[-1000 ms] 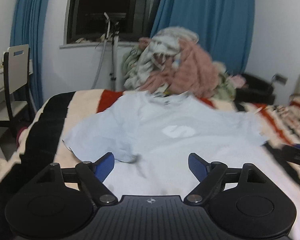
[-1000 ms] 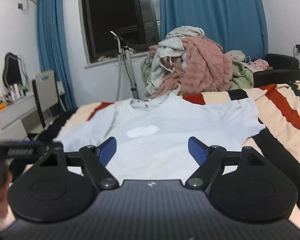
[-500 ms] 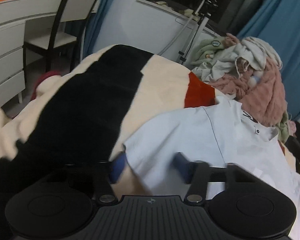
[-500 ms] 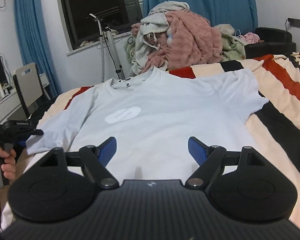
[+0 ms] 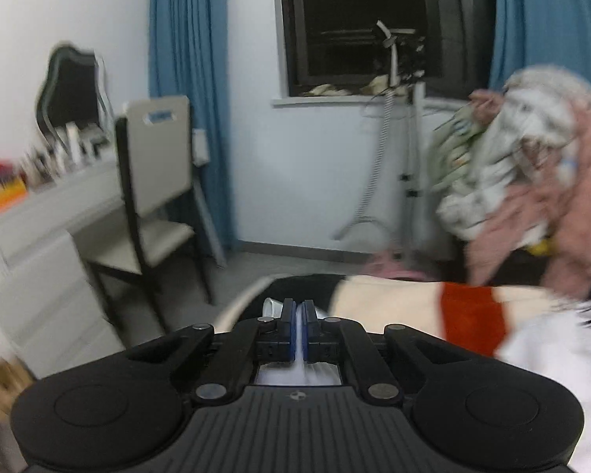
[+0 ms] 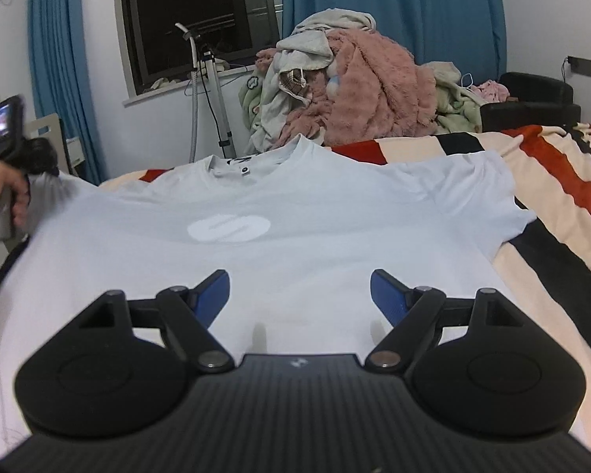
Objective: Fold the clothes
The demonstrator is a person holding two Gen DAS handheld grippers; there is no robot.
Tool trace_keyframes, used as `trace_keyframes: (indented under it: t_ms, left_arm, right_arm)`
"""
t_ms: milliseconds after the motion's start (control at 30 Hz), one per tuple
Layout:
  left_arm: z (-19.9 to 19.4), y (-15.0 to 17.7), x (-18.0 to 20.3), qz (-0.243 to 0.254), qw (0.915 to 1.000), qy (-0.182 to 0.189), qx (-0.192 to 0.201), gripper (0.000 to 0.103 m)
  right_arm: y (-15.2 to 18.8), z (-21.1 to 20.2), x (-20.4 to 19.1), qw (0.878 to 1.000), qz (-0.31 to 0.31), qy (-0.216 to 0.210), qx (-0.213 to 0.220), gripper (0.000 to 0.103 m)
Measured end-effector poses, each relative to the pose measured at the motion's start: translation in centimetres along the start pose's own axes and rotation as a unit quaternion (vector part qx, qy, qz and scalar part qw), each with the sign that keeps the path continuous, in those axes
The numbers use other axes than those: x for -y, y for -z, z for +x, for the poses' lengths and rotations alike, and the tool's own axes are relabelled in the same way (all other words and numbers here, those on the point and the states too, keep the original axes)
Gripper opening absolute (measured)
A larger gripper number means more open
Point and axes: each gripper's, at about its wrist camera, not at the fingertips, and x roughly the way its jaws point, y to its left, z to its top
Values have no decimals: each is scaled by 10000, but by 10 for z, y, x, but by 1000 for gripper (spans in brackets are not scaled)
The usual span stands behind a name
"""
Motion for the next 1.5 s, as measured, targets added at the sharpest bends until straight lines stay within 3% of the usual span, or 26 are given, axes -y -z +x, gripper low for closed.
trace_keyframes:
  t_ms: [100, 200, 233, 300, 433, 600, 733, 933, 1167, 1333, 1433, 1500]
  left_arm:
    - [25, 7, 5, -221, 9995, 105, -195, 4]
    - [39, 16, 1, -315, 9986, 139, -412, 19]
    - [37, 20, -5, -332, 9984, 198, -411, 28]
    - [27, 29, -17, -384, 9978, 312, -431, 41]
    - [-30, 47, -47, -509, 9939, 749, -627, 47]
    - [-135, 89, -94, -733, 9819, 1457, -963, 47]
    - [-219, 131, -145, -782, 9724, 1803, -1257, 47]
    - [-284, 185, -178, -965, 9522, 2290, -1778, 45]
    - [-359, 248, -216, -1174, 9215, 2842, -2372, 44]
    - [-383, 312, -189, -1001, 8968, 3251, -2830, 40]
    - [-384, 327, -186, -1230, 9031, 3086, -2722, 39]
    - [-384, 330, -188, -1361, 9097, 2967, -2566, 25]
  right_arm:
    - [2, 9, 0, 10000, -10, 8, -58, 80]
    - [3, 17, 2, 9999, 50, -11, -112, 80]
    - [4, 19, 3, 9999, 79, -13, -120, 80]
    - [3, 22, 5, 9997, 172, -47, -146, 80]
    - [1, 19, 6, 9997, 189, -129, -89, 80]
    - [-6, -2, 9, 9994, 223, -188, 161, 80]
    - [-10, -27, 12, 9988, 291, -213, 321, 80]
    - [-16, -80, 11, 9983, 244, -123, 507, 80]
    - [-17, -146, 16, 9974, 208, -197, 664, 80]
    - [-15, -162, 22, 9971, 186, -194, 715, 80]
    - [-9, -159, 20, 9979, 12, -211, 604, 80]
    - [-4, -153, 18, 9985, -123, -222, 495, 80]
